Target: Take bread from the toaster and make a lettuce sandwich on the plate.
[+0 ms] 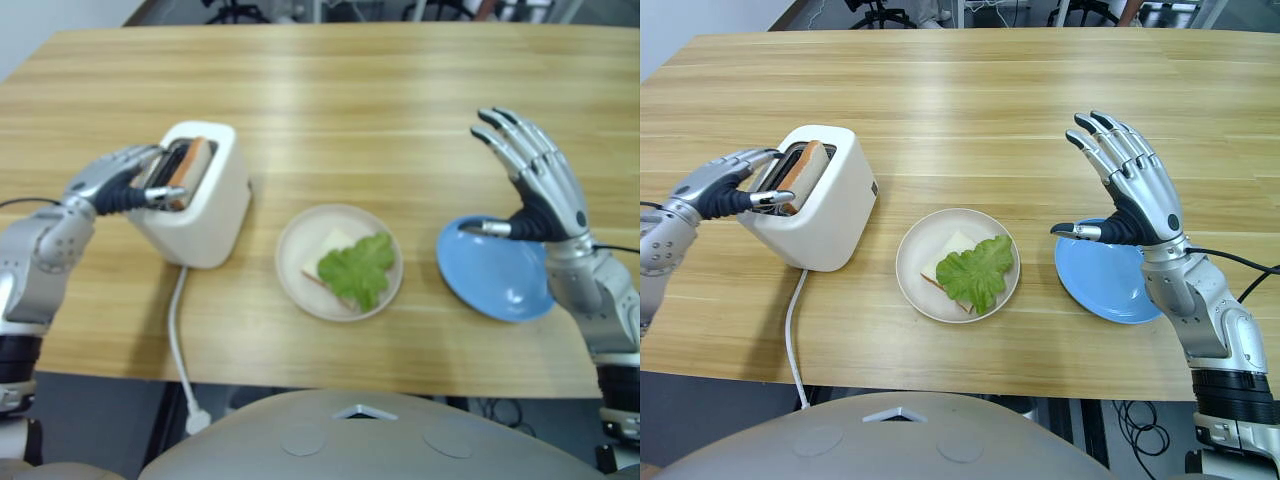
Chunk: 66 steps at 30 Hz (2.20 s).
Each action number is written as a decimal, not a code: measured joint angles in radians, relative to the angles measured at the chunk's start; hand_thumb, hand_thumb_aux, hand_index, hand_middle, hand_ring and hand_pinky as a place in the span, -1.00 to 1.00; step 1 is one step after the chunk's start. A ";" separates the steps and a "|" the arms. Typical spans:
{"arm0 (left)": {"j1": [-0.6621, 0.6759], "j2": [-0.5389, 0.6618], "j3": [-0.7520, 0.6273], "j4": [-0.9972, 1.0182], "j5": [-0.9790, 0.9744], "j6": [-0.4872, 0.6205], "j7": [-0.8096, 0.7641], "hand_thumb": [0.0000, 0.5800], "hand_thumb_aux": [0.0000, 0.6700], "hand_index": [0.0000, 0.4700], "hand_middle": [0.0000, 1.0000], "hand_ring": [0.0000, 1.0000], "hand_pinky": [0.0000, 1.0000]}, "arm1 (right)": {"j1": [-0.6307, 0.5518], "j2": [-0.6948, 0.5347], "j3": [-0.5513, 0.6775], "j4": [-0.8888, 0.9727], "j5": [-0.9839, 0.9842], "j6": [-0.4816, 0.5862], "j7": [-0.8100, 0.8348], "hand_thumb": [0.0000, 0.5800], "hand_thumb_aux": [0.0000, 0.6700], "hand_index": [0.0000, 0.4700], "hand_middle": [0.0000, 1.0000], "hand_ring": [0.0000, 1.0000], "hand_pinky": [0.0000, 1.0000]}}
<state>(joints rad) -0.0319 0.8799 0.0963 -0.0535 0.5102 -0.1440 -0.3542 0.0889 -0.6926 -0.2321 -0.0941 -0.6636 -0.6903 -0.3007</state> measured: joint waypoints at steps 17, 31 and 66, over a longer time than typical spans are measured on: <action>-0.098 -0.069 -0.137 0.098 0.111 -0.048 0.094 1.00 1.00 0.96 -1.00 -1.00 -1.00 | 0.032 0.009 -0.006 -0.008 -0.013 -0.005 -0.005 -1.00 -1.00 -1.00 -1.00 -1.00 -1.00; -0.099 -0.149 -0.084 0.138 -0.007 -0.082 0.173 1.00 1.00 0.96 1.00 1.00 1.00 | 0.037 0.009 0.003 -0.022 -0.026 -0.012 -0.005 -1.00 -1.00 -1.00 -1.00 -1.00 -1.00; -0.201 -0.270 -0.038 -0.088 -0.081 -0.240 0.322 1.00 1.00 0.96 1.00 1.00 1.00 | 0.026 0.001 -0.008 -0.005 -0.033 -0.042 -0.005 -1.00 -1.00 -1.00 -1.00 -1.00 -1.00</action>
<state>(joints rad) -0.2329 0.6099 0.0585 -0.1411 0.4290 -0.3844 -0.0317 0.1149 -0.6912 -0.2396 -0.0994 -0.6961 -0.7324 -0.3056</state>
